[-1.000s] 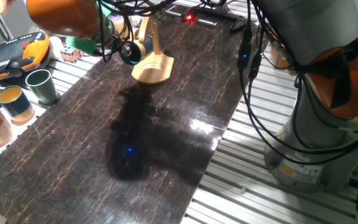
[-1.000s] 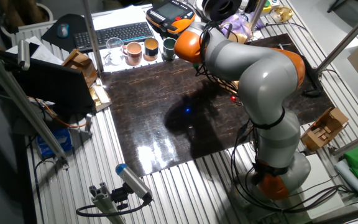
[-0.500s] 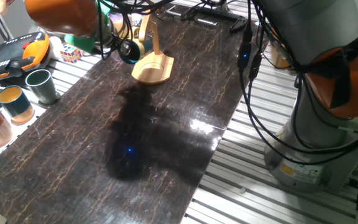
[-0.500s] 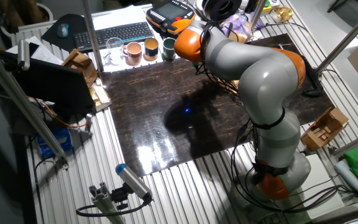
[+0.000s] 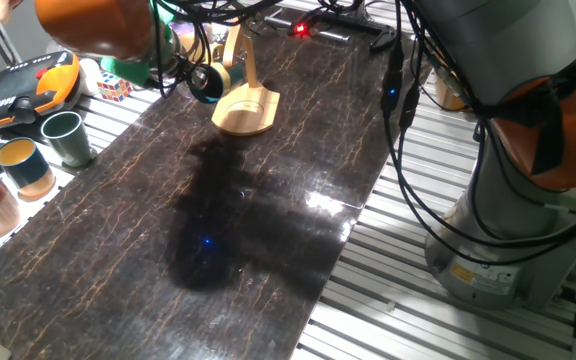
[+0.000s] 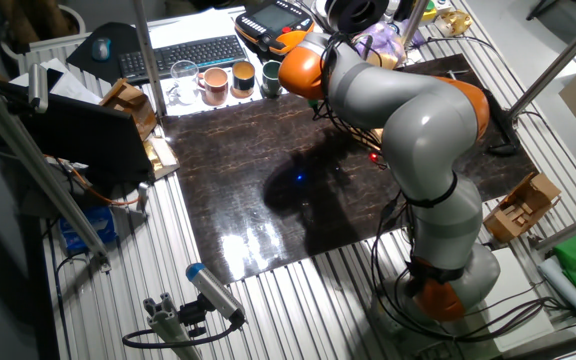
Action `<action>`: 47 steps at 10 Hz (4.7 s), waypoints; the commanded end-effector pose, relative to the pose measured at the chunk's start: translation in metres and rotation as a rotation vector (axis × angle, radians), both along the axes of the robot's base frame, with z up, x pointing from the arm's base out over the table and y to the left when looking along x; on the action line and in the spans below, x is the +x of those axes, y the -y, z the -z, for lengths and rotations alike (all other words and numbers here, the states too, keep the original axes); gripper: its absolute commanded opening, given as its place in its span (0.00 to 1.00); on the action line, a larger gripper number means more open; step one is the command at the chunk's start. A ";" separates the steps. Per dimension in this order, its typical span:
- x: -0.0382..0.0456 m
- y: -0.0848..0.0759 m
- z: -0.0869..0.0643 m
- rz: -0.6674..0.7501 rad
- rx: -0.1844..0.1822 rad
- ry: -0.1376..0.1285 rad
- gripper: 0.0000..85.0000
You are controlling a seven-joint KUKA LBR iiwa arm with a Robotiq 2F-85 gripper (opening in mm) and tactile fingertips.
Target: Take the cup off the cup rack
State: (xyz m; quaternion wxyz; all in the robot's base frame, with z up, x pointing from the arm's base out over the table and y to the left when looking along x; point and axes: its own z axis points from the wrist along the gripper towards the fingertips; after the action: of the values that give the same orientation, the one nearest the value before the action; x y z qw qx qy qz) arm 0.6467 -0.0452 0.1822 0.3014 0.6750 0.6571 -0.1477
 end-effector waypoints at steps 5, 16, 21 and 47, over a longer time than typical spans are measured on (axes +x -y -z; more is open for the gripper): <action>0.0023 -0.001 0.002 -0.062 0.007 -0.061 0.01; 0.0005 -0.071 0.022 -0.145 0.209 -0.130 0.01; -0.0154 -0.116 0.025 -0.210 0.358 -0.191 0.01; -0.0333 -0.158 0.057 -0.040 0.921 -0.154 0.01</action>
State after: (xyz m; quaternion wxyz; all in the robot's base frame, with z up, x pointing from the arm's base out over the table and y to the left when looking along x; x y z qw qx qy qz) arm 0.6133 0.1133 0.1246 -0.0773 0.7128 0.6873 0.1163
